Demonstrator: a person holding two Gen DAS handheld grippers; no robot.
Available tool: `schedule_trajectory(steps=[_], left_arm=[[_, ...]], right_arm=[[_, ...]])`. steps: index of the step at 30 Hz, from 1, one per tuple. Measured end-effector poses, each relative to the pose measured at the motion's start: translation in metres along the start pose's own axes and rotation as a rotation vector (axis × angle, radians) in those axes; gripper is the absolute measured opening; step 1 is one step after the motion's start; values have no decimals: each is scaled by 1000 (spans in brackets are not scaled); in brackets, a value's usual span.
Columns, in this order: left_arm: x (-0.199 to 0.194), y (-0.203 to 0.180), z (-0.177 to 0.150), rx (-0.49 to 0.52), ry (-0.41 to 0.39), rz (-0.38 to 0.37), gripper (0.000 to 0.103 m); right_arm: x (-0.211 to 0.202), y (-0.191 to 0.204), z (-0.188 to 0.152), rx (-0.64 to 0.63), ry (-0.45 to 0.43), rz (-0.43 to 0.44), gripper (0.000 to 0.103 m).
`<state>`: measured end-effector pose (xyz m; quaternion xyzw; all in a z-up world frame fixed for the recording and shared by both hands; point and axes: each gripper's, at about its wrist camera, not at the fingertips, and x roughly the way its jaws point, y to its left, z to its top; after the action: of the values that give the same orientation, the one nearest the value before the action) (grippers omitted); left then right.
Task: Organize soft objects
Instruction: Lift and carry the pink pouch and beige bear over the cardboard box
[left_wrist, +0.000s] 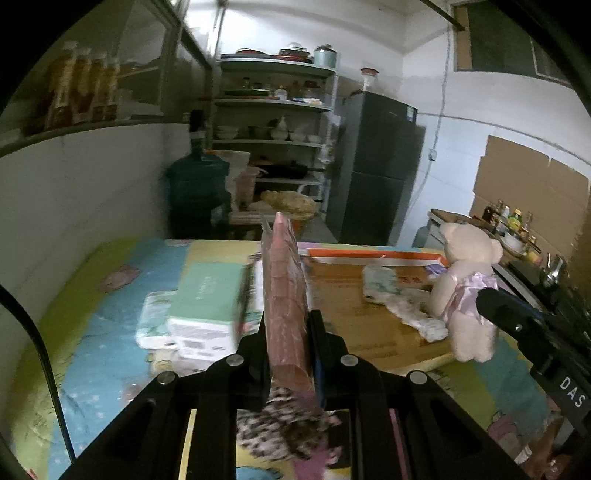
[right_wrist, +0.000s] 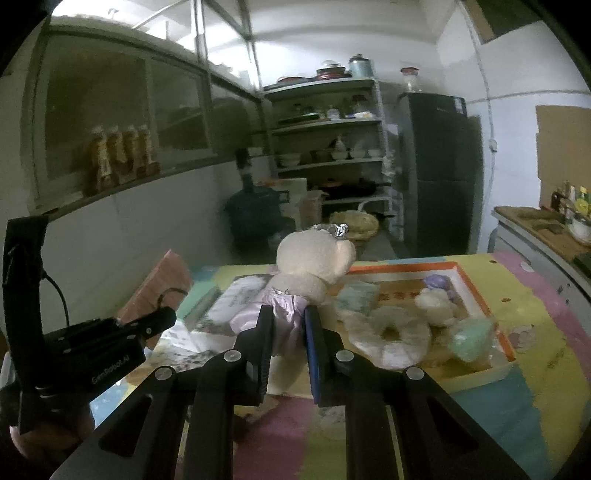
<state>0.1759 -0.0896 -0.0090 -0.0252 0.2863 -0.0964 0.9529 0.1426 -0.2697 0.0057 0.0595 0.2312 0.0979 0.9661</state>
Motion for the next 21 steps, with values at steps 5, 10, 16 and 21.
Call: schedule_trajectory(steps=[5, 10, 16, 21], left_arm=[[14, -23, 8, 20, 11, -31, 18], [30, -44, 11, 39, 30, -52, 18], [46, -65, 13, 60, 52, -58, 18], [60, -79, 14, 75, 67, -62, 18]], right_arm=[[-2, -27, 2, 26, -6, -32, 17], [-2, -48, 4, 44, -8, -55, 17], [0, -70, 6, 59, -6, -69, 17], [3, -86, 8, 68, -4, -76, 17]])
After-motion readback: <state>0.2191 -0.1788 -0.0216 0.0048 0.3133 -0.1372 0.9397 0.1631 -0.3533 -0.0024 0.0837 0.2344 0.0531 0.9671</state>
